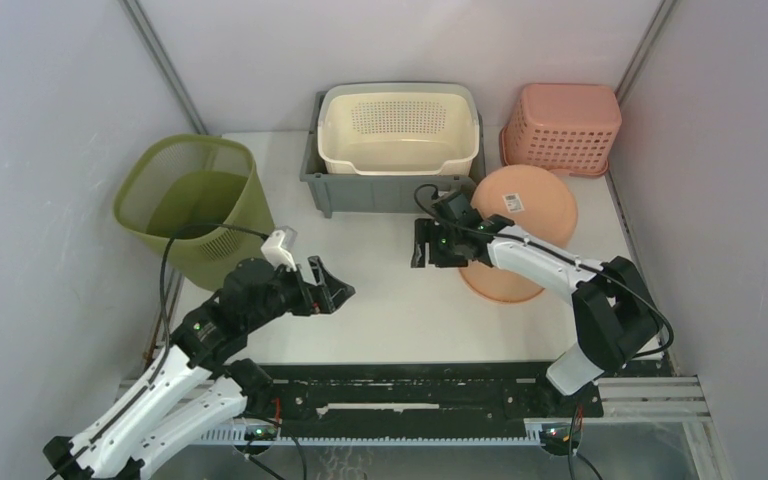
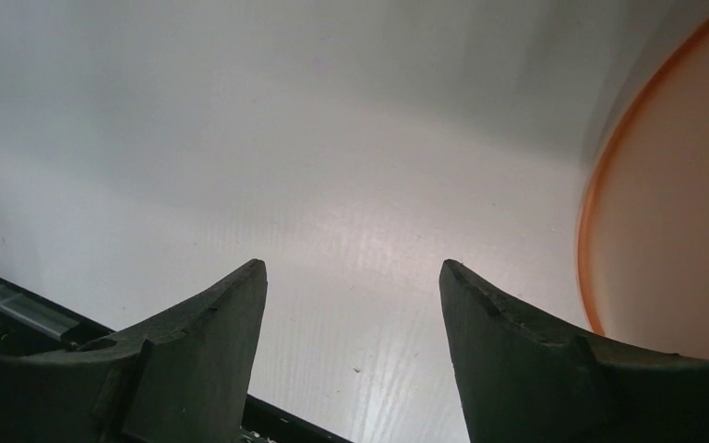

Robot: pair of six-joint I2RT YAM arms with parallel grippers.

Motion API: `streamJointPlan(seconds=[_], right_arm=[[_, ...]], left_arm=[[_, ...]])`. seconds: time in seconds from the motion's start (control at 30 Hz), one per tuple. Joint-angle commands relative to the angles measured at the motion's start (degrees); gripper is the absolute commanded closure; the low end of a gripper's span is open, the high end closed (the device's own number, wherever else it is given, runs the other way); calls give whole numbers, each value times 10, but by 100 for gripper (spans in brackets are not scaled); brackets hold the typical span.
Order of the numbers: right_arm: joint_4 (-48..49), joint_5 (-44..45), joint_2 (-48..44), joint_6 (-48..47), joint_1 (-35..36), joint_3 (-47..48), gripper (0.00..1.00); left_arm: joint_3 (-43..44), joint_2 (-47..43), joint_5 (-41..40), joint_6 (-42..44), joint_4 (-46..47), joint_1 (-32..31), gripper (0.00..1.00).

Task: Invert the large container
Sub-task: Move the container to the center of the board.

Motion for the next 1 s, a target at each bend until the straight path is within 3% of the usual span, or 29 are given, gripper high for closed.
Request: streamJointPlan(seconds=[0.0, 0.97], right_arm=[[0, -8, -28, -12, -23, -13, 23], [2, -69, -99, -61, -189, -64, 23]], left_arm=[[-4, 24, 29, 3, 56, -2, 0], [1, 83, 30, 9, 101, -1, 0]])
